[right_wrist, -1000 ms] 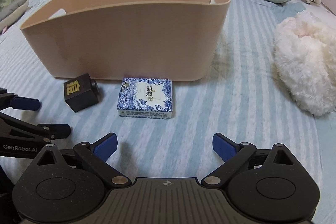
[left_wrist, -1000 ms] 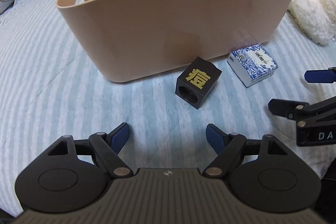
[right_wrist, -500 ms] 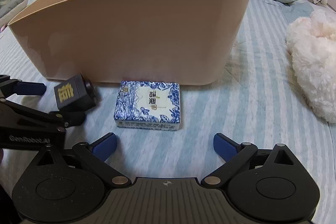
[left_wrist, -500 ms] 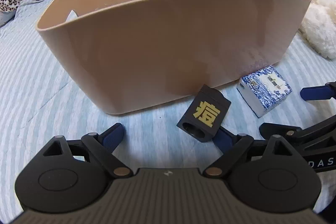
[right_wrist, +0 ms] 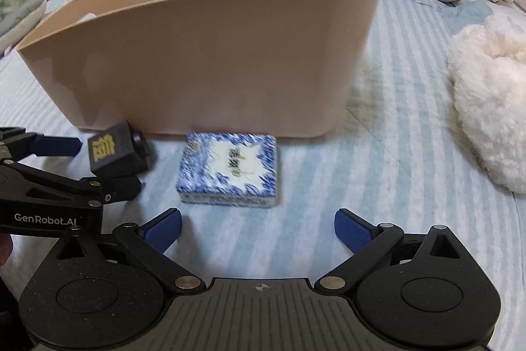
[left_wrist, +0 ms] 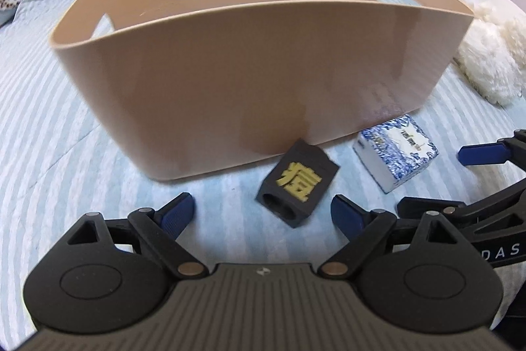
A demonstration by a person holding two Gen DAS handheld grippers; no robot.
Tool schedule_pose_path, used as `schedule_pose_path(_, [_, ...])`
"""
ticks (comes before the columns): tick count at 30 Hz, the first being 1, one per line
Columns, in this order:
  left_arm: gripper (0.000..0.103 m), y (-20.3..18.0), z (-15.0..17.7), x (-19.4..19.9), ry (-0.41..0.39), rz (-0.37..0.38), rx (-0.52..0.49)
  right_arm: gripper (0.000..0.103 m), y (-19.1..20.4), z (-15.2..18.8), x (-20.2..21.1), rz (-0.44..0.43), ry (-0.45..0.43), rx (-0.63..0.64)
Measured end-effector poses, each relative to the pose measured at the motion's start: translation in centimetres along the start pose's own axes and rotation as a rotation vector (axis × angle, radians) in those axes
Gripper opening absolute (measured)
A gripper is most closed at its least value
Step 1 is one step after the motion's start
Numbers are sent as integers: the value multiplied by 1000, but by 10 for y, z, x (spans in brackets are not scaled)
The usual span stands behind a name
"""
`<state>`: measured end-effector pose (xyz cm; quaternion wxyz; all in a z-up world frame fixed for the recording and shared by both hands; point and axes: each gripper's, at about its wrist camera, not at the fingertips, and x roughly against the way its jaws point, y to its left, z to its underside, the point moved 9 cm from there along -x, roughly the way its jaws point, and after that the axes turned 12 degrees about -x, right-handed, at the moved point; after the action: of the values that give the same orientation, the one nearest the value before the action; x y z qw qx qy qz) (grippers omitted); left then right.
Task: Organize objects
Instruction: 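Grasp the black cube with the left gripper while the right grasps the blue-and-white box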
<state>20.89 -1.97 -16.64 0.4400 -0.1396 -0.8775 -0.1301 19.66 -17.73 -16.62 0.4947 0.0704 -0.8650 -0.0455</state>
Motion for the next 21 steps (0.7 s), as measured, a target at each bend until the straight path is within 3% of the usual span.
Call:
schedule_pose_path(5, [89, -7, -10, -2, -27, -20, 13, 101, -7, 3, 5, -4, 1, -34])
schedule_pose_path(6, [84, -7, -10, -2, -34, -7, 30, 101, -9, 3, 5, -10, 3, -43])
schedule_pose_path(10, [46, -9, -11, 3, -50, 1, 37, 101, -7, 4, 5, -18, 6, -32])
schedule_pose_path(21, [45, 19, 0, -1, 3, -104, 102, 101, 12, -4, -7, -42, -37, -3])
